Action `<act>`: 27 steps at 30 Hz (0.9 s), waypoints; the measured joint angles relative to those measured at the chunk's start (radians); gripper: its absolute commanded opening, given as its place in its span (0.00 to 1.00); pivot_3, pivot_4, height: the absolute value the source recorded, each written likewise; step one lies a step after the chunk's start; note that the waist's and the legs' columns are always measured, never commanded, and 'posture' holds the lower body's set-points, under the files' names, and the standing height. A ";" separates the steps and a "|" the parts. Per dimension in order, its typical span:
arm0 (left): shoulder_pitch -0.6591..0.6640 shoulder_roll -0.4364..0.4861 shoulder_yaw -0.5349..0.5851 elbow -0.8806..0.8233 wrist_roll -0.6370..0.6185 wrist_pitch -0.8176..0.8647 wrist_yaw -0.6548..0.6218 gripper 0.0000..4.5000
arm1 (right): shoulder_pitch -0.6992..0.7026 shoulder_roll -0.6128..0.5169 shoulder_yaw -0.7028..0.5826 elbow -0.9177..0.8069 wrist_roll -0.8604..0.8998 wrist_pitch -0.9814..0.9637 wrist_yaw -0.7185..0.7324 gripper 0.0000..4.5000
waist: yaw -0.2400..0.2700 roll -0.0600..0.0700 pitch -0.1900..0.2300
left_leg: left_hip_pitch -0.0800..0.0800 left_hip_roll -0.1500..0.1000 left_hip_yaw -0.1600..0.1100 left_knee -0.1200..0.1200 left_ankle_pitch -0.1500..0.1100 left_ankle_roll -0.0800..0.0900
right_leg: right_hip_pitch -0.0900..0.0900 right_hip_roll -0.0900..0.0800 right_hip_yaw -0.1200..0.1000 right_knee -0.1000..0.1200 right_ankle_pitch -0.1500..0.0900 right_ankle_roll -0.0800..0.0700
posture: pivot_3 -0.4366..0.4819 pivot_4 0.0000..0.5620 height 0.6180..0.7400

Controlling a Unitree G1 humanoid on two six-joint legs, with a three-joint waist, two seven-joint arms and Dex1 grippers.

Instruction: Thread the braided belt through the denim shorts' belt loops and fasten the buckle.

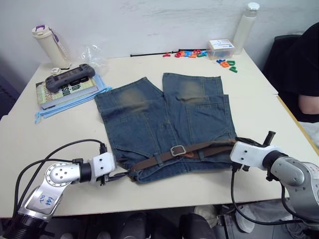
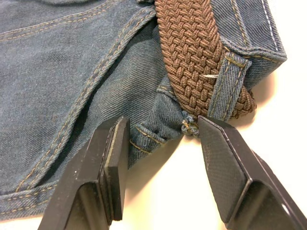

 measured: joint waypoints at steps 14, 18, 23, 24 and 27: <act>0.130 0.007 0.220 -0.171 -0.300 0.224 -0.095 0.60 | -0.015 0.037 -0.259 -0.142 0.256 0.310 0.196 1.00 | -0.008 -0.022 0.016 | -0.018 0.000 0.000 0.002 0.002 0.002 | -0.012 0.002 -0.002 -0.006 0.001 0.003 | 0.48 0.27 0.80; 0.106 0.040 0.337 -0.245 -0.446 0.346 -0.095 0.60 | -0.120 0.097 -0.372 -0.199 0.466 0.471 0.249 1.00 | -0.017 -0.024 0.018 | -0.017 0.001 -0.002 0.002 0.000 0.006 | -0.011 0.001 -0.002 -0.006 0.002 0.003 | 0.48 0.27 0.80; 0.002 0.022 0.414 -0.262 -0.595 0.486 -0.018 0.60 | -0.319 0.245 -0.453 -0.201 0.719 0.669 0.215 1.00 | -0.024 -0.024 0.020 | -0.017 0.000 -0.004 0.002 0.001 0.006 | -0.010 0.001 -0.003 -0.005 0.003 0.003 | 0.48 0.27 0.80; -0.024 0.005 0.423 -0.265 -0.629 0.516 0.013 0.60 | -0.362 0.279 -0.455 -0.200 0.755 0.702 0.186 1.00 | -0.026 -0.024 0.020 | -0.017 0.000 -0.003 0.002 0.003 0.006 | -0.010 0.001 -0.003 -0.005 0.003 0.003 | 0.48 0.27 0.80; -0.087 -0.038 0.422 -0.287 -0.684 0.572 0.096 0.60 | -0.422 0.339 -0.428 -0.198 0.817 0.752 0.111 1.00 | -0.026 -0.024 0.020 | -0.017 -0.001 -0.003 0.001 0.005 0.002 | -0.011 0.001 -0.002 -0.004 0.003 0.003 | 0.48 0.27 0.80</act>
